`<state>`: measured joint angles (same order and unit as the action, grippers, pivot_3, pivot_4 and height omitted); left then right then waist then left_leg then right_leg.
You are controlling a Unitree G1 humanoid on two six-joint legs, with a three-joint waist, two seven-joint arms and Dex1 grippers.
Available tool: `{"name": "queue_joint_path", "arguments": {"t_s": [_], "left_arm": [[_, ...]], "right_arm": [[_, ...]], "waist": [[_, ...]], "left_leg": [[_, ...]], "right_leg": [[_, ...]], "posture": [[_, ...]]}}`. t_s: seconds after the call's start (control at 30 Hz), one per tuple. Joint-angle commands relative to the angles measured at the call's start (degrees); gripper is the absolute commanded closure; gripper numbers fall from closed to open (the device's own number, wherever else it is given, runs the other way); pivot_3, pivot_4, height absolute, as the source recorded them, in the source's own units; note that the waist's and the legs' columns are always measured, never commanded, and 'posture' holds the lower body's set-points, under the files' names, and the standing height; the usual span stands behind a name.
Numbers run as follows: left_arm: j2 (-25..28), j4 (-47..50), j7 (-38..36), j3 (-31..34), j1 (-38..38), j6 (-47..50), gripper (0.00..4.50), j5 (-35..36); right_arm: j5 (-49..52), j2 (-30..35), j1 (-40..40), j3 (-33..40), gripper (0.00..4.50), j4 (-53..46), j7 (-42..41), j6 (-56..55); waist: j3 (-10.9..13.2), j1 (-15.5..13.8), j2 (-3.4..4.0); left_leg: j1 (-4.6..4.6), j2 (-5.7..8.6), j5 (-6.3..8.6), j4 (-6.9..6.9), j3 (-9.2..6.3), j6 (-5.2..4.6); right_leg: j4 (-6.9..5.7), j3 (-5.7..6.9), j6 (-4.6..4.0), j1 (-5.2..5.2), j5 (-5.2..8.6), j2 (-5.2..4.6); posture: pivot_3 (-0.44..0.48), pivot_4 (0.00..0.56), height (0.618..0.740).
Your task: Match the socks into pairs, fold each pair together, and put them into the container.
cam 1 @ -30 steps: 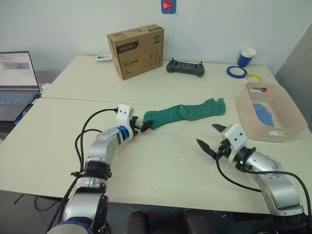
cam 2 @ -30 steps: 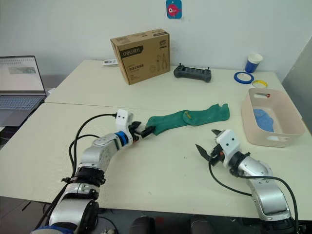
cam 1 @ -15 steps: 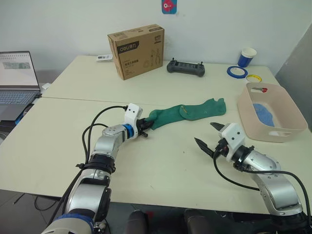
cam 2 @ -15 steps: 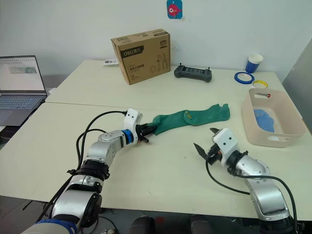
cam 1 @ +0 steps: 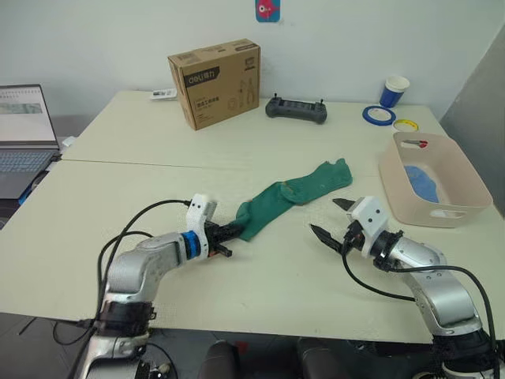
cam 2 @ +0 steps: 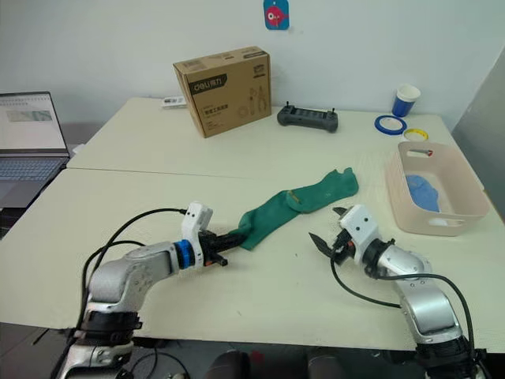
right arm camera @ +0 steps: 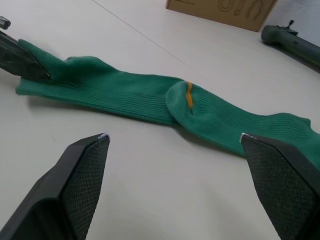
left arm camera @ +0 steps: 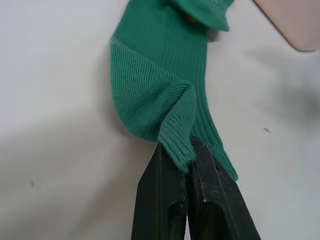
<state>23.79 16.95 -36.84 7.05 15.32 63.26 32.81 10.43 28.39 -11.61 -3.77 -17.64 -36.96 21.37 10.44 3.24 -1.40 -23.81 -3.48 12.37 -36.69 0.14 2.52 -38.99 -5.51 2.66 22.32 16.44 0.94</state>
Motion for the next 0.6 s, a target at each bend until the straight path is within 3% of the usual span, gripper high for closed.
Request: {"name": "queue_joint_path", "arguments": {"t_s": [0.03,0.07,0.17,0.33,0.4,0.5,0.6], "left_arm": [[0.8,10.2,1.1,-1.9,-4.7,3.6,4.46,3.7],[0.3,10.5,2.8,-2.3,-5.6,3.6,4.46,2.9],[-0.8,12.3,5.3,-1.6,-6.8,5.6,3.82,4.5],[-0.8,18.7,5.6,-0.1,-10.9,9.7,2.34,10.9],[1.6,19.8,4.4,1.5,-12.1,10.4,1.7,12.9],[13.0,19.2,-4.3,7.8,-13.6,9.5,0.79,16.8],[22.0,15.2,-11.1,9.4,-13.2,5.9,0.04,16.8]], "right_arm": [[0.4,0.6,-1.9,0.0,0.0,2.7,-2.3,-3.6],[0.1,0.6,-2.2,0.0,0.0,3.8,-2.6,-4.1],[0.8,0.0,-2.9,0.3,0.0,4.5,-2.8,-4.0],[0.7,0.4,-2.3,-0.8,0.0,4.6,-5.1,-4.8],[0.7,0.9,-2.0,-0.9,0.0,4.3,-5.9,-4.7],[3.0,2.5,-0.9,-1.5,0.0,2.2,-10.6,-4.2],[3.7,4.3,-0.4,-3.8,0.0,1.4,-15.3,-5.6]], "waist": [[0.0,0.0,-0.01],[0.0,-0.1,-0.02],[0.0,-0.2,-0.03],[0.0,0.1,-0.03],[0.0,0.0,-0.03],[0.0,0.1,-0.07],[0.1,0.1,-0.06]], "left_leg": [[0.0,0.02,0.0,-0.02,0.03,0.0],[-0.01,0.04,0.0,-0.03,0.04,0.0],[0.0,0.04,0.0,-0.04,-0.03,0.0],[-0.01,0.02,0.01,-0.02,0.01,0.0],[-0.02,0.01,0.01,0.01,0.0,0.0],[0.02,-0.05,0.0,0.02,-0.08,0.0],[0.06,-0.07,0.0,0.02,-0.09,0.0]], "right_leg": [[0.02,-0.04,0.01,-0.01,0.0,-0.02],[0.04,-0.04,0.01,-0.01,0.0,-0.04],[0.0,0.02,0.0,0.0,-0.01,-0.03],[0.05,-0.03,-0.01,0.02,0.01,0.0],[0.04,-0.02,-0.02,0.05,0.02,0.0],[-0.05,0.04,-0.15,0.08,0.06,0.06],[-0.08,0.08,-0.6,0.1,0.29,0.06]], "posture": [[0.0,0.15,0.74],[0.0,0.15,0.74],[0.0,0.15,0.74],[0.0,0.15,0.74],[0.0,0.15,0.74],[0.0,0.15,0.74],[0.0,0.15,0.74]]}}
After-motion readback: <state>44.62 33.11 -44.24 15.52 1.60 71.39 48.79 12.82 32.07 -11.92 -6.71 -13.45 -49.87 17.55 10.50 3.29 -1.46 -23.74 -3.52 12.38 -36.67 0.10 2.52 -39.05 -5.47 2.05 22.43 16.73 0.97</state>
